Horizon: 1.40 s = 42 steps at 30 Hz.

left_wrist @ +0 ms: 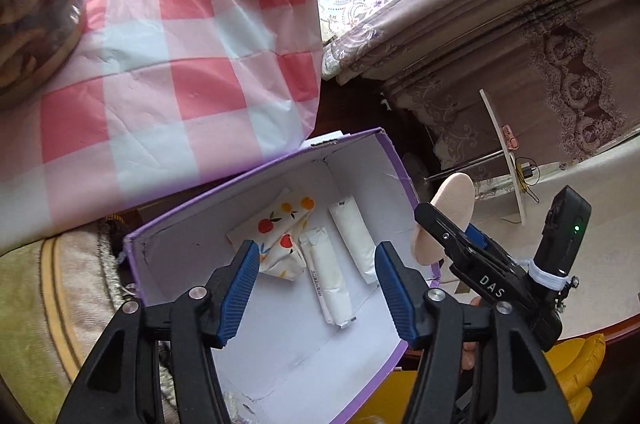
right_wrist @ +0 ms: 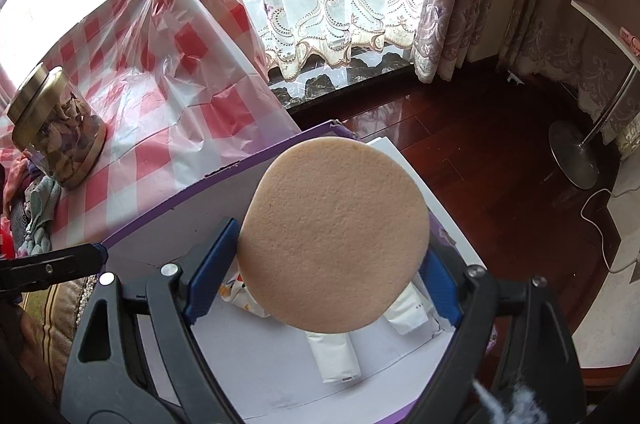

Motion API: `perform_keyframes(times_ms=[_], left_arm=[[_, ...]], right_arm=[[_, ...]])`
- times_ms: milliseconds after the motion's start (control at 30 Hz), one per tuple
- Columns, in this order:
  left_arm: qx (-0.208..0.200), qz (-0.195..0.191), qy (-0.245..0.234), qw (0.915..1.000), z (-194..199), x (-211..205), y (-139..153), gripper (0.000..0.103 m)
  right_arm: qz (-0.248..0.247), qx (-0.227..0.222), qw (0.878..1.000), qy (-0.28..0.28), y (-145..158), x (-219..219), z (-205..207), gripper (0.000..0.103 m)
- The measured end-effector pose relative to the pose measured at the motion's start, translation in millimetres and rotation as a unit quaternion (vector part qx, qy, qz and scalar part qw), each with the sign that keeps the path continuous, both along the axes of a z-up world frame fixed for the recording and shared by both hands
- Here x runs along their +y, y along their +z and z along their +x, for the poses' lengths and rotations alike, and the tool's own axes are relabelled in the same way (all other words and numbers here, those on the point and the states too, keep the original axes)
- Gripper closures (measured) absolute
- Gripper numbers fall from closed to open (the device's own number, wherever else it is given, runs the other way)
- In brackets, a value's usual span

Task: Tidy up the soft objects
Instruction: 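Carry the pouch and sponge pad into the purple box and release both, then move both grippers back toward the remaining items on the table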

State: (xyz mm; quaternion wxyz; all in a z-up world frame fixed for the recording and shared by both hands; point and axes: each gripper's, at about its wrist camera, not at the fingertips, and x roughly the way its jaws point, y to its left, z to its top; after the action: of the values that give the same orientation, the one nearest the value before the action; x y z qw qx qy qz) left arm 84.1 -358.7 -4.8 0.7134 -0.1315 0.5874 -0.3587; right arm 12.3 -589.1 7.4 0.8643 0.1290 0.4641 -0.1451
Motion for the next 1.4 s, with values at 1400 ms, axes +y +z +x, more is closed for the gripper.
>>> perform_keyframes(times_ms=[1400], left_arm=[[-0.217, 0.233, 0.338, 0.8856, -32, 335, 62, 0.038]], right_arm=[[-0.032, -0.037, 0.963, 0.265, 67, 222, 33, 0.009]])
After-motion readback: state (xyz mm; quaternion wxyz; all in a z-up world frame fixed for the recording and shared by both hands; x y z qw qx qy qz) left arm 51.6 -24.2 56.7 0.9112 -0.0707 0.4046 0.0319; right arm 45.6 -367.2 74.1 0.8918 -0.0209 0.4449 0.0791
